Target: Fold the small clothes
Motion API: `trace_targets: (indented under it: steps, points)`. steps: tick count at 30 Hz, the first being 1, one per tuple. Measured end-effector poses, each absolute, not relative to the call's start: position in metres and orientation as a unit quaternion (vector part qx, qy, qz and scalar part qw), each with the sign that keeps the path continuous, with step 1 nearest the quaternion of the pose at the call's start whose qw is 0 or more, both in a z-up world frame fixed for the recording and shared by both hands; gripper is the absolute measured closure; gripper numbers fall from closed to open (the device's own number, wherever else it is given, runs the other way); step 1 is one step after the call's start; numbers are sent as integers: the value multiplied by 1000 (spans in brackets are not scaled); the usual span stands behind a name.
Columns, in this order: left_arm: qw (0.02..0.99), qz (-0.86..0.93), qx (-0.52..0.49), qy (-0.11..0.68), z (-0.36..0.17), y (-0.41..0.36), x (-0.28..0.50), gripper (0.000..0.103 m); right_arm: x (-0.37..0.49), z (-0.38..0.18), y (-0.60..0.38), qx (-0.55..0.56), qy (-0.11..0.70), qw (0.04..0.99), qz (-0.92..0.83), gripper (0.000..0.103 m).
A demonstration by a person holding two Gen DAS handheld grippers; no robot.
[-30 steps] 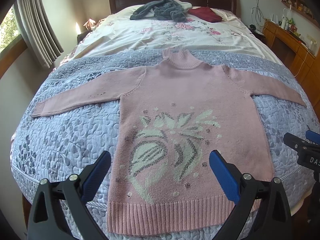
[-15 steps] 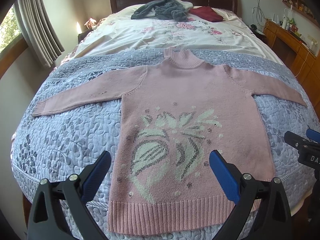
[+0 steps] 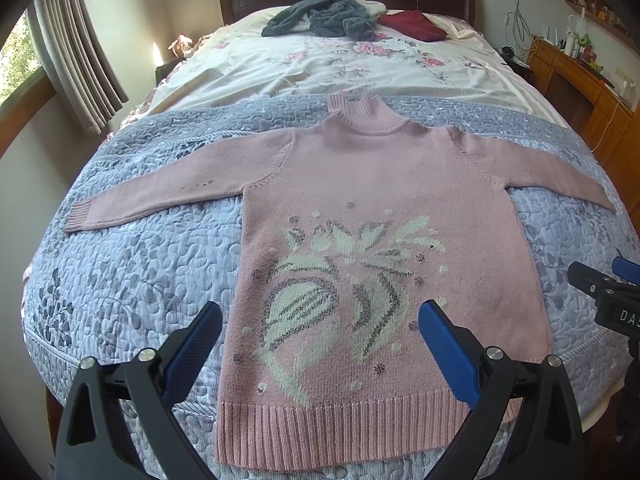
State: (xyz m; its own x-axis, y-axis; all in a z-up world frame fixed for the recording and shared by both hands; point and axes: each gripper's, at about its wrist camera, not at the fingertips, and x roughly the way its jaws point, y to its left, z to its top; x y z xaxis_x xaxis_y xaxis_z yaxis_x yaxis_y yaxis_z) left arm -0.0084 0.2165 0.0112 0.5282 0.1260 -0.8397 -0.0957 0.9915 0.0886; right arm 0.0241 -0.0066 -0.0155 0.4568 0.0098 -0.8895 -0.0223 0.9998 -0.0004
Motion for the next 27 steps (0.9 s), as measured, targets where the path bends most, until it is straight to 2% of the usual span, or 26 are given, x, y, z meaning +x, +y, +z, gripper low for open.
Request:
trace_targets:
  steps: [27]
  points:
    - [874,64,27,480,14,214,-7,4,25,-18,-9,-5,517,856,7,3]
